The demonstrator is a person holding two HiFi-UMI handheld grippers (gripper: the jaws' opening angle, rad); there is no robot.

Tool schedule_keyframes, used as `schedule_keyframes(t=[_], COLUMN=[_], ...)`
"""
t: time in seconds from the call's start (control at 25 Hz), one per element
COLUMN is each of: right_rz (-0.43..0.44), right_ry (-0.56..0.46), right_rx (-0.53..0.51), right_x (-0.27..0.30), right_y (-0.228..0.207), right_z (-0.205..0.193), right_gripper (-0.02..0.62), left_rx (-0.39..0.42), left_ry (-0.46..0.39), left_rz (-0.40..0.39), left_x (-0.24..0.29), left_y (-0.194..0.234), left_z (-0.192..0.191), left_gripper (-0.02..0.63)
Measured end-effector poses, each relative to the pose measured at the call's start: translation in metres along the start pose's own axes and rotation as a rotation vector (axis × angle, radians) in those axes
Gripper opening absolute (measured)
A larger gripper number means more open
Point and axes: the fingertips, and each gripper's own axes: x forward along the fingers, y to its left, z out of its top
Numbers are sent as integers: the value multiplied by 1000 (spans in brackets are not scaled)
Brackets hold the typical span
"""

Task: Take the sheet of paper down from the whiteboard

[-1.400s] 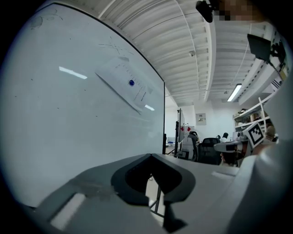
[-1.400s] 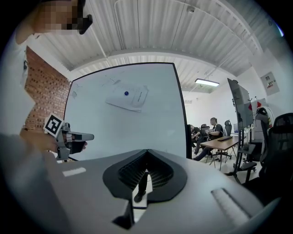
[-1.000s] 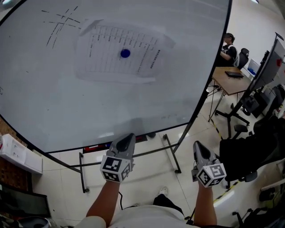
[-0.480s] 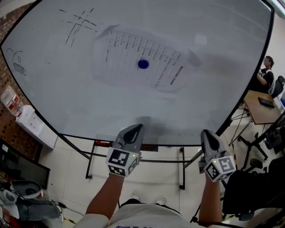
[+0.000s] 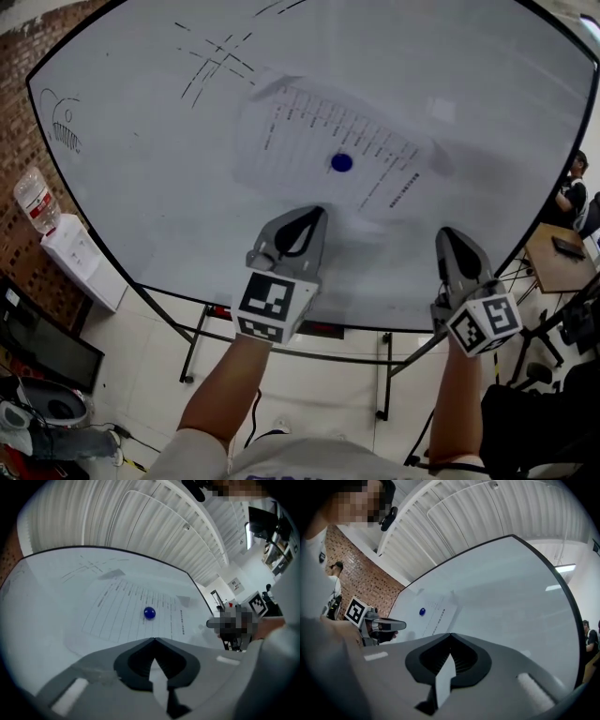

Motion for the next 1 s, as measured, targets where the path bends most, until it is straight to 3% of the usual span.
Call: schedule_keyframes(t=[0.32,0.48,0.64,1.0], right_rz=[28,27,14,30], right_ry=[-67,-73,-74,-103], right_rx=[-83,-133,-166,-203], right_x=[31,36,37,38], right_y=[4,5,4,9], right_z=[63,74,77,93], right_gripper=[6,6,6,6], left_rx=[211,331,442,453], left_ry=[-44,4,62,124], left_rz=[12,30,55,67], left_x=[27,37,46,56], left_y=[6,3,2,6], left_z=[65,64,60,53], left_gripper=[6,128,186,186])
